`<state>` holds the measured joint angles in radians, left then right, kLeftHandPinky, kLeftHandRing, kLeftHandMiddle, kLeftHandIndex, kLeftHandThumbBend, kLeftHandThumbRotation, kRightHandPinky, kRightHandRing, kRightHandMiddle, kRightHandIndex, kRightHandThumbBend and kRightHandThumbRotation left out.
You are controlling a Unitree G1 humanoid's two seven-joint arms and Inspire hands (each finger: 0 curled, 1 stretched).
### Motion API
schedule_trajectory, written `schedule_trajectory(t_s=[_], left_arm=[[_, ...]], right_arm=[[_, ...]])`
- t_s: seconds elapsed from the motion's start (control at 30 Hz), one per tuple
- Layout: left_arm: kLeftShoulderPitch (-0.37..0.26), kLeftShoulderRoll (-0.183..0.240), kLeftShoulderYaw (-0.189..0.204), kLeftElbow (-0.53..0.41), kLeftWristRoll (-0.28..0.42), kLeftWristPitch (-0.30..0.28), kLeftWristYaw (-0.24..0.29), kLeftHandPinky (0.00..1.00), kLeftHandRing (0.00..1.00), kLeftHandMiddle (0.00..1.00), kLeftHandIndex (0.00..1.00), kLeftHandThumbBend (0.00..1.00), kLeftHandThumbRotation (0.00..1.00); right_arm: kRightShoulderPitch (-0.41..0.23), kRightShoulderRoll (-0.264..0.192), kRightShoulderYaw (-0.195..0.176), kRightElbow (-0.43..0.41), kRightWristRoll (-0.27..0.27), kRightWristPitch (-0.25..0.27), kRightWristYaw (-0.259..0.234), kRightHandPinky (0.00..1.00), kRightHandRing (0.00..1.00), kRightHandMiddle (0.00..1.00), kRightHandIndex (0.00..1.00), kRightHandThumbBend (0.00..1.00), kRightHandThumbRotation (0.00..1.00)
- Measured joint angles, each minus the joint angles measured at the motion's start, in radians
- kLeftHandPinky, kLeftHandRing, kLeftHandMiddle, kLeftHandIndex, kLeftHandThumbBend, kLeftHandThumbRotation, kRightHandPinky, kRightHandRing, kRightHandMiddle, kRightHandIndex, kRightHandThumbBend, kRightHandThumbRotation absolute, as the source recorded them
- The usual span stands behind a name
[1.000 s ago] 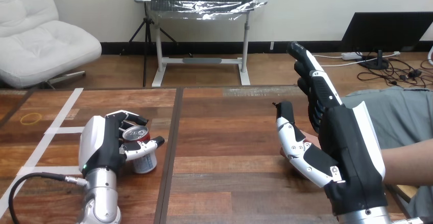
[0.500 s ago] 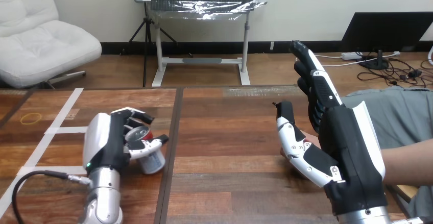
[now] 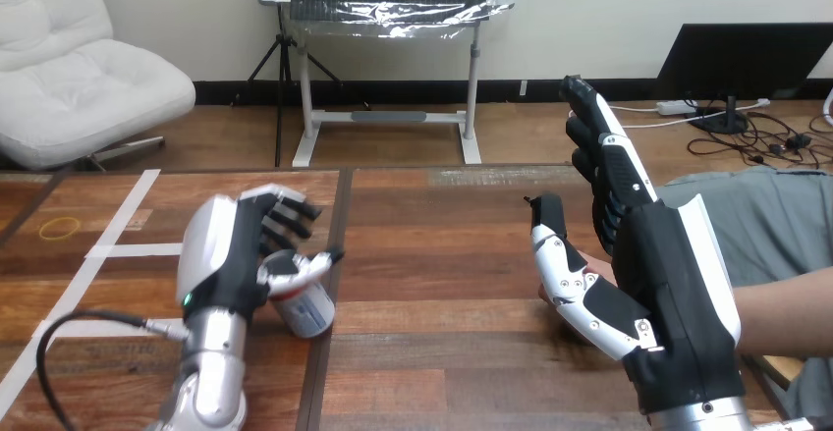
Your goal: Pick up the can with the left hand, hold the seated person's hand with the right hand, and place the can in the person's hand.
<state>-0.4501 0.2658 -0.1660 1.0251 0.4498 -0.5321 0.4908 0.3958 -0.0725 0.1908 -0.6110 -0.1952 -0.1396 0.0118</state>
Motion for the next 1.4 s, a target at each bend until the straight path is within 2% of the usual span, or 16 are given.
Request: schedule_trajectory(t_s=[0.33,0.77,1.0,1.4], left_arm=[[0.009,0.004,-0.003,-0.121,0.020,0.000,-0.002,0.40,0.45,0.50,0.54,0.65,0.00],[0.030,0.009,-0.003,-0.226,0.039,0.003,-0.014,0.40,0.44,0.50,0.54,0.64,0.00],[0.049,0.012,-0.003,-0.259,0.047,0.011,-0.024,0.40,0.44,0.51,0.54,0.64,0.00],[0.075,0.015,-0.003,-0.265,0.054,0.023,-0.034,0.41,0.45,0.51,0.54,0.63,0.00]], right_arm=[[0.000,0.001,0.001,0.000,0.000,0.000,-0.001,1.00,1.00,1.00,0.98,0.00,0.00],[0.000,0.002,0.003,0.000,0.002,0.000,-0.001,1.00,1.00,1.00,0.99,0.00,0.00],[0.000,0.002,0.005,0.000,0.001,0.000,-0.001,1.00,1.00,1.00,1.00,0.00,0.00],[0.000,0.002,0.005,0.000,-0.001,0.001,-0.003,1.00,1.00,1.00,1.00,0.00,0.00]])
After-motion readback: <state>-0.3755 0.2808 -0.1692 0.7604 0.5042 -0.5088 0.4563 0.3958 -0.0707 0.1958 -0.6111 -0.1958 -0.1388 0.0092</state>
